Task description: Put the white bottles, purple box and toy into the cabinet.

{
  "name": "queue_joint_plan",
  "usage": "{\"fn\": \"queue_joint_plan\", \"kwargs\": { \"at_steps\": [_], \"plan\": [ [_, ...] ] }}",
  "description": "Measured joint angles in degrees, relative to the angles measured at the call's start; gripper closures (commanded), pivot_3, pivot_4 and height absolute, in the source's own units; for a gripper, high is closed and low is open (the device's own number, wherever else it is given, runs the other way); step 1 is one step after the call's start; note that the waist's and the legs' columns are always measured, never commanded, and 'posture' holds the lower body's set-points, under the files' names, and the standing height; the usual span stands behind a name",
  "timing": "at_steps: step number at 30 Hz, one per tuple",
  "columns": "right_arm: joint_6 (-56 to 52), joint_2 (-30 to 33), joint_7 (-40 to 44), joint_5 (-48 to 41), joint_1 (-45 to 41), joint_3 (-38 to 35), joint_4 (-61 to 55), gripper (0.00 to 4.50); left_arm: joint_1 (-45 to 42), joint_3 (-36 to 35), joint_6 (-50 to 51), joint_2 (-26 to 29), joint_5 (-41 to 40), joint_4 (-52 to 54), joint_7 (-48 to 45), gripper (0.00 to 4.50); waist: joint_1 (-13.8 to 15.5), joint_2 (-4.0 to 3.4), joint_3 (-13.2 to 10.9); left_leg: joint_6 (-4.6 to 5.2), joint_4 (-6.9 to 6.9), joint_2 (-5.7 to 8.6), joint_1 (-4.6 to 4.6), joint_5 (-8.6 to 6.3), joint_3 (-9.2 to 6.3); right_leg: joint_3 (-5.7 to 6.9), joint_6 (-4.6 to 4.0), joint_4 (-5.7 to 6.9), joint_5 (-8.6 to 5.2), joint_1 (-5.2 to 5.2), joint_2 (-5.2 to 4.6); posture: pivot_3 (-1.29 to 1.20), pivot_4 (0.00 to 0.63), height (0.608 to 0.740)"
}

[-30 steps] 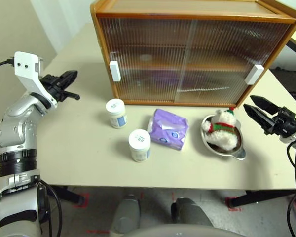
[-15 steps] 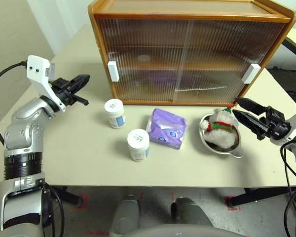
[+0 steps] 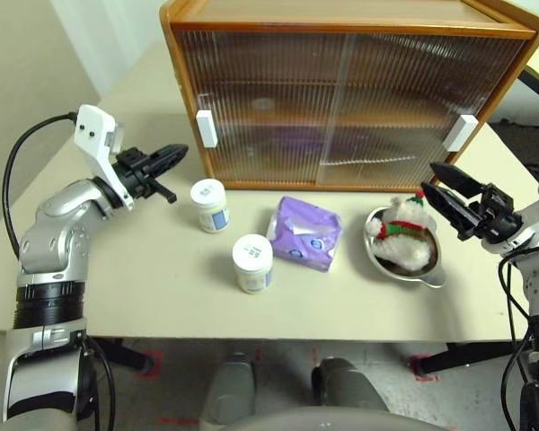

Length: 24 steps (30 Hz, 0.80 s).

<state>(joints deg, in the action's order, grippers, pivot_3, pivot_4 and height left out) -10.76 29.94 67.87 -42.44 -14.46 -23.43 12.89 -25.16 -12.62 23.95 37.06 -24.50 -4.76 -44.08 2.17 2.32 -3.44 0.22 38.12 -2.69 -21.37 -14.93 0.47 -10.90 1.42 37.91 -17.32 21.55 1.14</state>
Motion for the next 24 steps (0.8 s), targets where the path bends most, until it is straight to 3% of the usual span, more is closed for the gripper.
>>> {"fn": "queue_joint_plan", "kwargs": {
  "at_steps": [24],
  "plan": [
    [-1.6, -1.13, -2.64, -2.17, -1.08, -1.51, -2.89, 0.0, -3.36, 1.3, -0.38, 0.92, 0.14, -7.07, -4.03, 4.46, -2.3, -0.33, -0.58, 0.0, -0.02, 0.01, -0.06, 0.0, -0.07, 0.04, 0.07, 0.0, -0.04, 0.0, -0.02, 0.11, 0.042, 0.74]
  ]
}}
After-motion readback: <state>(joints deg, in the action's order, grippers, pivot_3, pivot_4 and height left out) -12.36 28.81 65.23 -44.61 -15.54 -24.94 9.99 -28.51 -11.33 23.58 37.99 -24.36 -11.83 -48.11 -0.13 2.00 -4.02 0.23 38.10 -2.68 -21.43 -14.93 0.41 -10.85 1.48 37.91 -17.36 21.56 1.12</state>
